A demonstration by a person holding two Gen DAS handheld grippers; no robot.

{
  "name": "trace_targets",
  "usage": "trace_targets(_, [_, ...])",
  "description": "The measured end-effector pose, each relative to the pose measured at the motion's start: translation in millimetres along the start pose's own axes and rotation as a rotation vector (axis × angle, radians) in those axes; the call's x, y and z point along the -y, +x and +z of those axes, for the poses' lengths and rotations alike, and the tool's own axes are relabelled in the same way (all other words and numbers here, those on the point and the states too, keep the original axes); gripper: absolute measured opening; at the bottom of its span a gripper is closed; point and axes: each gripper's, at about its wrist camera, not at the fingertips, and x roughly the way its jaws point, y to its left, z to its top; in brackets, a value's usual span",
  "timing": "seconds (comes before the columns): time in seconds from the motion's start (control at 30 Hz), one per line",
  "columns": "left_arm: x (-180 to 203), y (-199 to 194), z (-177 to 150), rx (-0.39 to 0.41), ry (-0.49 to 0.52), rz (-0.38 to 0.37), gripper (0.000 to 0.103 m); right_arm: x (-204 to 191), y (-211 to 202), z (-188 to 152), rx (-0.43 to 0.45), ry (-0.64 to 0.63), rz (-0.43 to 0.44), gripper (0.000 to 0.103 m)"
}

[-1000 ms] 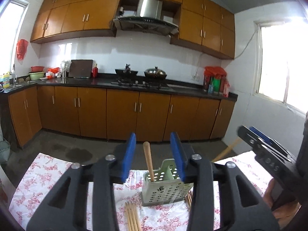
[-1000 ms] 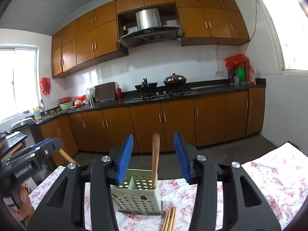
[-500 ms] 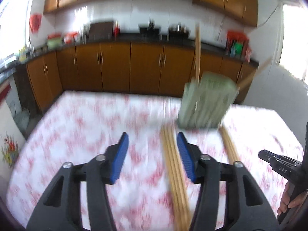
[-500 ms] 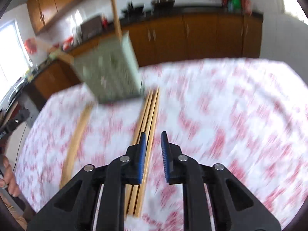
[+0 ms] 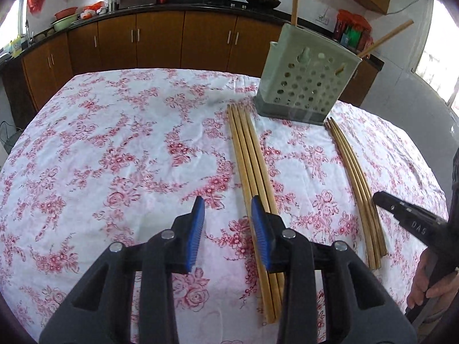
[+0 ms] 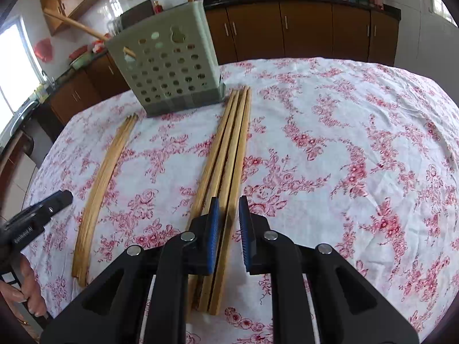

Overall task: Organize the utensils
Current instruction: 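Open both grippers to release the chopsticks and move back over the table, then grasp another bamboo chopstick with the left gripper while the right gripper grasps one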

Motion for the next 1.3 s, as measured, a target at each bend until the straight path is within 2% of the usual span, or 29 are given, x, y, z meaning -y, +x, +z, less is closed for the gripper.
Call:
trace_targets(0.3, [3.6,7.5,-0.8,-0.023,0.012,-0.004,0.031,2.0,8.1,0.0,-0.023,-0.024,-0.051,0.012])
trace_targets(0.37, [4.6,8.3,-1.2,-0.026,0.014,-0.008,0.029,-0.8,8.2,0.5,-0.021,-0.060,-0.096,0.008])
trace_targets(0.43, [6.9,8.6,-2.3,-0.030,0.021,-0.013,0.027,0.3,8.4,1.4,-0.011,-0.070,-0.140,0.008])
trace_targets(0.6, [13.8,10.5,-5.5,-0.045,0.051,-0.011,0.020,7.3,6.0,1.3,-0.010,-0.046,-0.136,0.008])
trace_targets(0.77, [17.6,12.6,-8.5,-0.059,0.075,-0.006,0.019,6.7,5.4,-0.2,-0.010,-0.054,-0.141,0.008])
trace_targets(0.97, [23.6,20.2,-10.5,-0.067,0.115,0.036,0.017,2.5,5.0,-4.3,-0.013,-0.067,-0.114,0.008])
trace_targets(1.07, [19.9,26.4,-4.5,-0.065,0.117,0.065,0.009,2.0,5.9,-4.4,-0.006,-0.085,-0.119,0.008])
trace_targets(1.3, [-24.1,38.0,20.9,-0.053,0.021,0.153,0.009,28.7,12.4,11.9,0.021,-0.022,-0.187,0.008])
